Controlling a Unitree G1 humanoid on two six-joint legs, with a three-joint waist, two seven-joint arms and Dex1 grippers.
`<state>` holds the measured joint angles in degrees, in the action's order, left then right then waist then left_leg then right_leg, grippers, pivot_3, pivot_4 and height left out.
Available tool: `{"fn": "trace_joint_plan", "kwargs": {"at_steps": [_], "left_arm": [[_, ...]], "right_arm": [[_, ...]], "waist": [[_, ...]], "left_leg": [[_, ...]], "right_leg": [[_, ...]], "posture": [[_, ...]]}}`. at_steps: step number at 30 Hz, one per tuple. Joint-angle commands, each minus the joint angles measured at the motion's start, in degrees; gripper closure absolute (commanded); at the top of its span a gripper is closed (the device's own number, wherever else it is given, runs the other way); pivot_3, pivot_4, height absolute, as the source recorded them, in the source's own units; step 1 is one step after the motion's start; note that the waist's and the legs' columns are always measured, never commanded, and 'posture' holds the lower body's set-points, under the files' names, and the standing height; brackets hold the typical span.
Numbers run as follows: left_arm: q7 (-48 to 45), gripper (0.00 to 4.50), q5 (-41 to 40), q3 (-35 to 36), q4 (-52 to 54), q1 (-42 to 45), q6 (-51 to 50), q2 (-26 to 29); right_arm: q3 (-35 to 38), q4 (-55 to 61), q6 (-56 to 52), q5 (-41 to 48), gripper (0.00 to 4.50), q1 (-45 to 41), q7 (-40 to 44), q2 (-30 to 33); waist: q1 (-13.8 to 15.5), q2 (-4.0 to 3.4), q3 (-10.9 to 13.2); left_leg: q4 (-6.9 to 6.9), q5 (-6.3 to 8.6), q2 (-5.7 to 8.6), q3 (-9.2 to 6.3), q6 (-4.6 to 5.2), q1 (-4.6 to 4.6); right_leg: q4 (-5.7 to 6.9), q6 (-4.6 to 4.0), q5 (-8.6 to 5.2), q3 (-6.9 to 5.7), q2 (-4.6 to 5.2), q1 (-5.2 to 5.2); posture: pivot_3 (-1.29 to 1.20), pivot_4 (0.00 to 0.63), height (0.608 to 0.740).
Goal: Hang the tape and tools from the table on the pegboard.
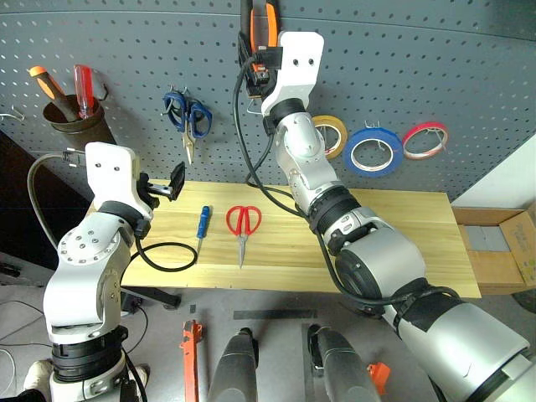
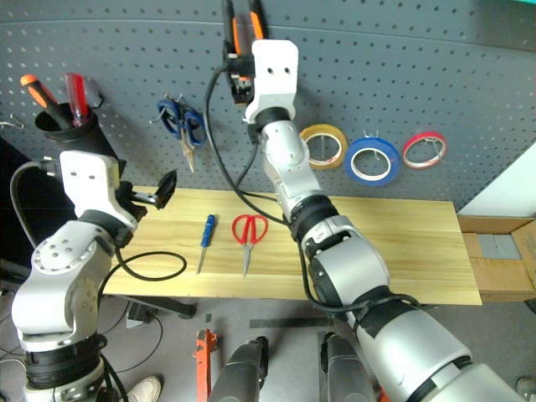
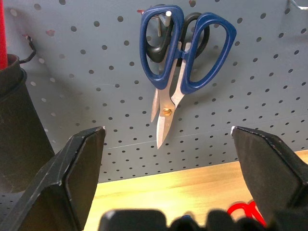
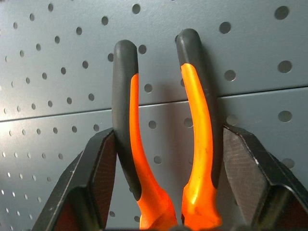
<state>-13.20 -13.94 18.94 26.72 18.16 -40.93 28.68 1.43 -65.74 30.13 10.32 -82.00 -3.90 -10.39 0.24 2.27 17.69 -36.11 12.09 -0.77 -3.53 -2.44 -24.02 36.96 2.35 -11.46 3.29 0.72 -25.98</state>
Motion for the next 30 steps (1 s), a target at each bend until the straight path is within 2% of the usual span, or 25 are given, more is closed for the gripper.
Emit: {"fn": "trace_joint_plan", "kwargs": {"at_steps": [1,6,12,24,30], "left_arm": [[-0.1,0.0,-0.4,1.3,3.0,-0.1,0.5,1.0],[-0.5,0.0,-1.9,0.8,3.9,1.0,-0.1,0.7],[-2.7,0.0,-6.9,0.3,5.1,2.1,-1.5,-0.2],[-6.6,0.0,-19.5,3.0,6.8,4.7,-8.5,2.7],[-5.7,0.0,-23.7,5.2,7.0,5.1,-11.1,4.3]], "right_arm": [[1.9,0.6,1.4,1.2,1.77,-0.2,-1.0,-9.5],[-1.3,0.3,2.0,-1.7,1.77,7.0,-0.7,-10.4],[-3.4,0.7,1.6,-3.6,1.77,10.5,-0.4,-10.8],[-3.6,1.1,0.9,-4.0,1.77,10.2,-0.2,-10.8],[-1.9,1.2,0.7,-2.8,1.77,6.9,-0.9,-10.9]], "waist": [[0.0,0.0,0.0],[0.0,0.01,0.0],[-0.1,0.02,0.0],[-0.3,0.03,0.0],[-0.3,0.02,0.0]], "left_leg": [[0.0,0.0,0.0,-0.01,0.0,0.0],[0.01,0.0,0.0,-0.02,0.0,0.01],[0.08,0.0,0.0,-0.02,-0.01,0.02],[0.08,0.0,-0.03,-0.25,-0.01,0.1],[0.14,0.0,-0.04,-0.51,-0.01,0.09]], "right_leg": [[0.0,0.0,0.0,-0.02,0.0,0.0],[-0.01,-0.01,0.0,-0.02,0.0,0.02],[-0.02,-0.06,-0.01,-0.04,0.03,0.02],[-0.01,-0.23,-0.14,-0.37,0.04,0.17],[0.0,-0.37,-0.22,-0.67,0.05,0.22]], "posture": [[0.16,0.31,0.74],[0.16,0.31,0.74],[0.16,0.308,0.74],[0.15,0.298,0.74],[0.16,0.3,0.74]]}}
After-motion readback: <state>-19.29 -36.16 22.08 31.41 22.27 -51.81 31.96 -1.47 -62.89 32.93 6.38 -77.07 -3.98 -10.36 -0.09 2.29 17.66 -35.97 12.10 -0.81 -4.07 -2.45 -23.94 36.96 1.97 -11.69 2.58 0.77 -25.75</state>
